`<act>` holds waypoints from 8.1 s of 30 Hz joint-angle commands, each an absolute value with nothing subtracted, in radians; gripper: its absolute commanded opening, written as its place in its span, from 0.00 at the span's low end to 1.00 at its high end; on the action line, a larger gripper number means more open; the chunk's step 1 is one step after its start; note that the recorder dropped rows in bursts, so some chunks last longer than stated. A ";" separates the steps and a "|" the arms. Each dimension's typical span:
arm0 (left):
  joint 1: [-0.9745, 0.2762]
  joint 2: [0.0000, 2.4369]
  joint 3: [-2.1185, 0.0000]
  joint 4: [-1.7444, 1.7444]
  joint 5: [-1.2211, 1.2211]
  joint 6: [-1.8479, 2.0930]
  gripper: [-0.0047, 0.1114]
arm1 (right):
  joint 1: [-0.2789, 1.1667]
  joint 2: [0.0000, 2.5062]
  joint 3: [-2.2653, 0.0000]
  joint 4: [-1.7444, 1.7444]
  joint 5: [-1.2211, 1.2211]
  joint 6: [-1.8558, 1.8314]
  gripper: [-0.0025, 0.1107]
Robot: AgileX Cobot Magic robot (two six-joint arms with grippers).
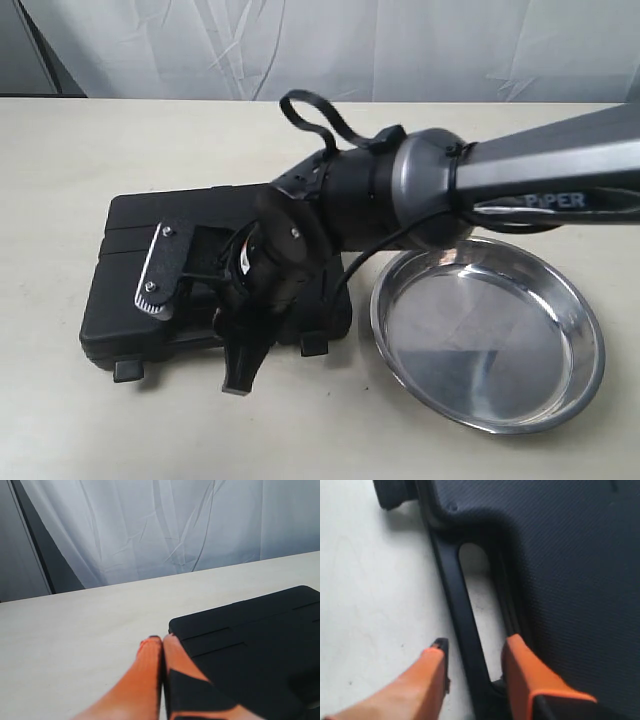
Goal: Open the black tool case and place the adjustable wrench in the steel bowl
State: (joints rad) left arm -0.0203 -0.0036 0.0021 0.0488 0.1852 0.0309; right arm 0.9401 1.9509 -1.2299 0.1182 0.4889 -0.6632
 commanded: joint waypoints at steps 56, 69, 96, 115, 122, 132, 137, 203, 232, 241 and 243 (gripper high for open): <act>-0.021 0.000 0.000 0.047 0.180 0.030 0.04 | 0.938 1.939 -1.232 0.508 0.532 -0.684 0.02; -0.021 0.000 0.000 0.047 0.180 0.030 0.04 | 0.967 1.909 -1.232 0.218 0.434 -0.663 0.01; -0.021 0.000 0.000 0.047 0.180 0.030 0.04 | 0.967 1.833 -1.232 0.455 0.470 -0.688 0.01; -0.021 0.000 0.000 0.047 0.180 0.030 0.04 | 0.967 2.003 -1.232 0.113 0.499 -0.688 0.01; -0.021 0.000 0.000 0.047 0.180 0.030 0.04 | 0.967 1.931 -1.232 0.113 0.499 -0.688 0.01; -0.021 0.000 0.000 0.047 0.180 0.030 0.04 | 0.965 1.819 -1.232 0.054 0.484 -0.688 0.01; -0.021 0.000 0.000 0.047 0.180 0.030 0.04 | 0.965 1.771 -1.232 -0.125 0.451 -0.632 0.01; -0.021 0.000 0.000 0.047 0.180 0.030 0.04 | 0.681 1.849 -1.321 -1.159 0.364 0.421 0.47; -0.021 0.000 0.000 0.047 0.180 0.030 0.04 | 0.697 1.808 -1.459 -1.272 0.745 0.668 0.31; -0.021 0.000 0.000 0.047 0.180 0.030 0.04 | 0.697 1.844 -1.459 -0.955 0.511 0.497 0.02; -0.021 0.000 0.000 0.047 0.180 0.030 0.04 | 0.697 1.880 -1.461 -0.897 0.470 0.459 0.02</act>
